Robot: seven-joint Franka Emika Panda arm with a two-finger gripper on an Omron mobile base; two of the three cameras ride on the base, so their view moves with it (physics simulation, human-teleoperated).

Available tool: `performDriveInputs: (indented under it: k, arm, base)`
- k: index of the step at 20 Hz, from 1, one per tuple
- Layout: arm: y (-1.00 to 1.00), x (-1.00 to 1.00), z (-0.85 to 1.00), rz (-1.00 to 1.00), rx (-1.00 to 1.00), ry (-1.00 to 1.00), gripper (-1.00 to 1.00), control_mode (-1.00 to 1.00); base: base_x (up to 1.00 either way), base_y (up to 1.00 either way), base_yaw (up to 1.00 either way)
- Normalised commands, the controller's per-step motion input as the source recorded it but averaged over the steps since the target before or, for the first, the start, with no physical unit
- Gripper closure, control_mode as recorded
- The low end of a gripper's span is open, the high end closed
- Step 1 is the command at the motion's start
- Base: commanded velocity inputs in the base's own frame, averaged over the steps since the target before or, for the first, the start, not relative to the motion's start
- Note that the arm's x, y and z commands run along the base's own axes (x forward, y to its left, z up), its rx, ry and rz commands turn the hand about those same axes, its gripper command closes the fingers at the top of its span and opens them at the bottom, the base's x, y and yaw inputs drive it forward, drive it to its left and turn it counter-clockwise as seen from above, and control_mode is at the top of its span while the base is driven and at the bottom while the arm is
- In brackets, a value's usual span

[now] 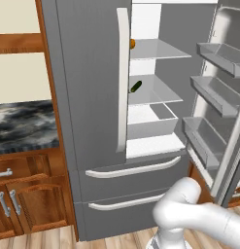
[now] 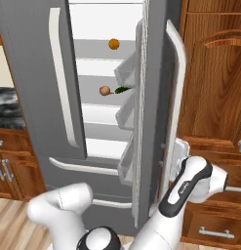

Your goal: Place the onion in the correct fridge rack based on whether it is a fruit or vegetable. Finally, close the fridge door.

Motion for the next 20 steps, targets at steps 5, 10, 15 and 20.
performDriveInputs:
  k: [5,10,15,20]
  arm:
    - [0.94,0.27,0.13,0.00,-0.04,-0.03,-1.00,-1.00]
    - [0.90,0.41,0.18,0.00,-0.04,-0.02,-1.00,-1.00]
    - [0.84,0.47,0.28,-0.08,-0.06,0.00,-1.00,-1.00]
    - [0.53,0.45,0.22,-0.18,-0.08,0.00,-1.00,-1.00]
  base:
    - [0.00,0.00,0.00]
    - [0.00,0.00,0.00]
    - [0.00,0.00,0.00]
    - [0.00,0.00,0.00]
